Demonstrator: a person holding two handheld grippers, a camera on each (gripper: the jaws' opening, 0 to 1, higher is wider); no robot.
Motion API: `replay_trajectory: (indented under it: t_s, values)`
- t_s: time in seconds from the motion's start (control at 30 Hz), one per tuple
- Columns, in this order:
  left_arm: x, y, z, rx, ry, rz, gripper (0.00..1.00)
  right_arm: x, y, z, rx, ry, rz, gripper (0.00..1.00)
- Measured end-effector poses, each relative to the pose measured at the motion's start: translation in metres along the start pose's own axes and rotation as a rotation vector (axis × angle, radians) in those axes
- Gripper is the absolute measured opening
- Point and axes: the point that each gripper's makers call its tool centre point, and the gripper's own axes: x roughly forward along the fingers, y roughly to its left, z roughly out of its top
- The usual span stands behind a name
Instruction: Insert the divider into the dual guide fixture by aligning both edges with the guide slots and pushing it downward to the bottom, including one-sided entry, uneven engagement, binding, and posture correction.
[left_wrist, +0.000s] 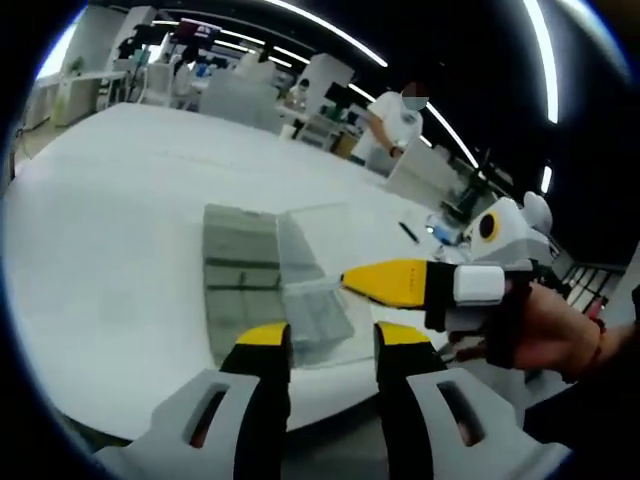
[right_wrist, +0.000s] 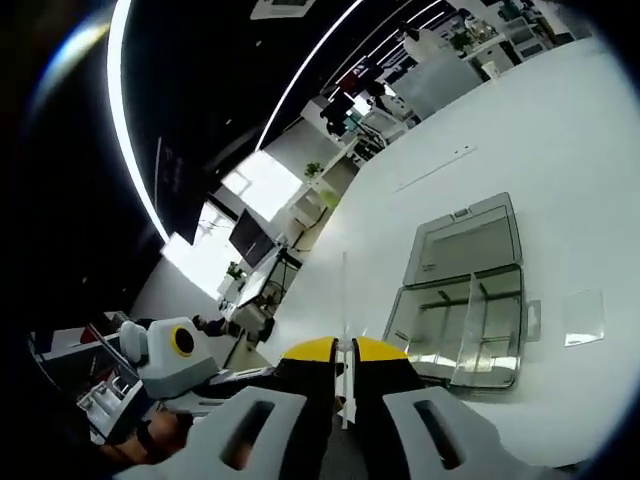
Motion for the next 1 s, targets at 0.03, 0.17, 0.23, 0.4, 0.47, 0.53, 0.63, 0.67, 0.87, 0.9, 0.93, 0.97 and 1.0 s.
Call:
replay_trajectory:
  t_s: [0.03,0.17,0.23,0.4,0.47,0.53,0.63,0.67,0.87,0.9,0.93,0.97,1.0]
  values:
    - [0.000,0.001,0.000,-0.001,0.002,-0.003,0.31,0.001,0.001,-0.001,-0.003,0.002,-0.001,0.01]
    - [0.000,0.000,0.000,-0.008,0.010,-0.027,0.31,0.003,0.002,0.001,-0.016,-0.005,-0.022,0.01]
    - [0.001,0.000,-0.001,-0.006,0.019,-0.035,0.32,0.005,0.002,0.003,-0.021,-0.013,-0.031,0.01]
    - [0.000,0.004,0.001,0.027,0.035,-0.058,0.32,0.009,0.003,0.005,-0.035,-0.022,-0.061,0.01]
    - [0.000,0.010,0.002,0.077,0.043,-0.051,0.32,0.009,0.002,0.006,-0.039,-0.026,-0.080,0.01]
    - [-0.001,0.010,0.006,0.095,0.031,-0.051,0.31,0.009,0.000,0.010,-0.058,-0.034,-0.100,0.01]
    - [-0.002,0.014,0.007,0.091,0.034,-0.057,0.33,0.007,-0.005,0.016,-0.053,-0.051,-0.124,0.01]
    - [-0.002,0.015,0.007,0.091,0.035,-0.057,0.33,0.007,-0.007,0.017,-0.052,-0.055,-0.131,0.01]
    - [-0.005,0.021,0.011,0.092,0.023,-0.067,0.35,0.006,-0.014,0.020,-0.032,-0.048,-0.159,0.01]
    - [-0.007,0.021,0.014,0.089,0.005,-0.070,0.36,0.006,-0.014,0.021,-0.029,-0.056,-0.161,0.01]
    - [-0.008,0.021,0.014,0.093,0.004,-0.074,0.37,0.006,-0.015,0.022,-0.045,-0.055,-0.168,0.01]
    - [-0.008,0.022,0.014,0.097,0.003,-0.076,0.38,0.006,-0.017,0.022,-0.054,-0.048,-0.174,0.01]
    - [-0.008,0.023,0.014,0.103,0.008,-0.073,0.40,0.007,-0.019,0.023,-0.047,-0.043,-0.180,0.00]
